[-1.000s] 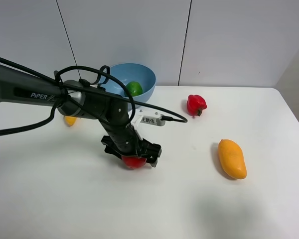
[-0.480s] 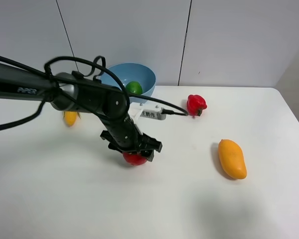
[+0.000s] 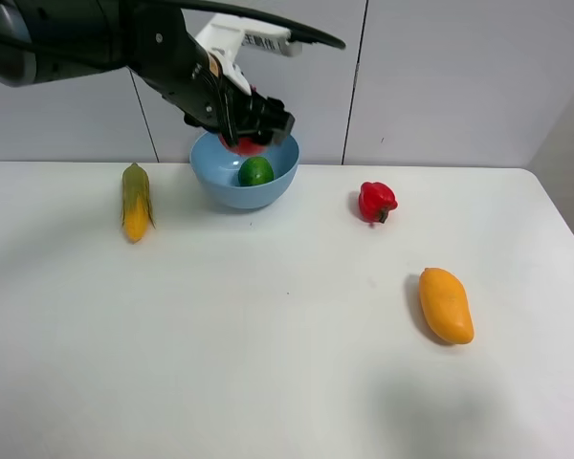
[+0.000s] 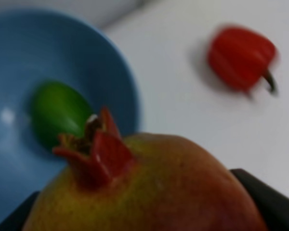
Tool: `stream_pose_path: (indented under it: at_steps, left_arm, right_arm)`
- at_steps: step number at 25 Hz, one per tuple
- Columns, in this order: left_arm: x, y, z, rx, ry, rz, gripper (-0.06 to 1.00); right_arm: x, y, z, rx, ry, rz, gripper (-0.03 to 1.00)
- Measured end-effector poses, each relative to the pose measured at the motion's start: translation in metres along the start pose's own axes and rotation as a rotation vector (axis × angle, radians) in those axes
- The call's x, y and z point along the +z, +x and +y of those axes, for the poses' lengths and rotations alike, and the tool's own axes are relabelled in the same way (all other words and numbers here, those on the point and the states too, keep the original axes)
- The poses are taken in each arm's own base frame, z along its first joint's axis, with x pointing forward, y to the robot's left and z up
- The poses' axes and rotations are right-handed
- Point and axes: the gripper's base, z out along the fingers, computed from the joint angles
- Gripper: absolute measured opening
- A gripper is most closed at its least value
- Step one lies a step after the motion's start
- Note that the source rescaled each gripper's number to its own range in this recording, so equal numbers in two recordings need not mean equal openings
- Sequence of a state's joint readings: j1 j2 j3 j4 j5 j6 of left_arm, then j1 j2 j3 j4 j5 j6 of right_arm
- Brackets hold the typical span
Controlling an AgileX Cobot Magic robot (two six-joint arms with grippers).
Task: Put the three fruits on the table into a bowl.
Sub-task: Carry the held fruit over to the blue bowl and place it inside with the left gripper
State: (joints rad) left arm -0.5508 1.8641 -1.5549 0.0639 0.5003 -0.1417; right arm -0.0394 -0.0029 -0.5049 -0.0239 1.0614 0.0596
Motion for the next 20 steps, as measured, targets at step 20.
stream_pose_path:
  at_steps: [20]
  left_arm:
    - [0.131,0.047,0.077,-0.188,-0.077,-0.101,0.21]
  right_arm:
    - [0.000,0.000,0.000,0.000,0.000,0.000,1.00]
